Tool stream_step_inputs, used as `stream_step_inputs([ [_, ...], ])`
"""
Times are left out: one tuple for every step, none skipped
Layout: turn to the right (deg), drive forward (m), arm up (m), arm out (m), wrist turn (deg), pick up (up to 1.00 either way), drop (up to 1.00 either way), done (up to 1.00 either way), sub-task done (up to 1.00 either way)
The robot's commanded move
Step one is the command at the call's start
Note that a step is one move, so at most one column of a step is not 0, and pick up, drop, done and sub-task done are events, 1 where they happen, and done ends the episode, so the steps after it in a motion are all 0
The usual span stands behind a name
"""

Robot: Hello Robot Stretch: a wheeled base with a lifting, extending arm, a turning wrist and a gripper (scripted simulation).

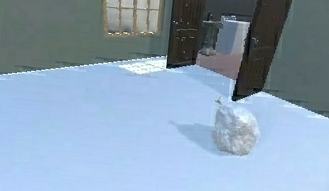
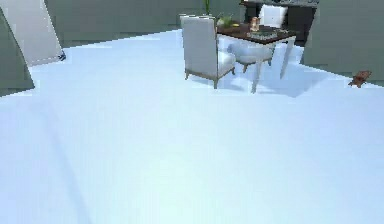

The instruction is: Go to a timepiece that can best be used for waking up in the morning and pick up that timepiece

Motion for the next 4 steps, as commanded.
stream_step_inputs([
  [0.0,1.00,0.00,0.00,0.0,0.00,0.00,0.00,0.00],
  [0.0,0.70,0.00,0.00,0.0,0.00,0.00,0.00,0.00],
  [12.0,0.00,0.00,0.00,0.0,0.00,0.00,0.00,0.00],
  [0.0,0.65,0.00,0.00,0.0,0.00,0.00,0.00,0.00],
])
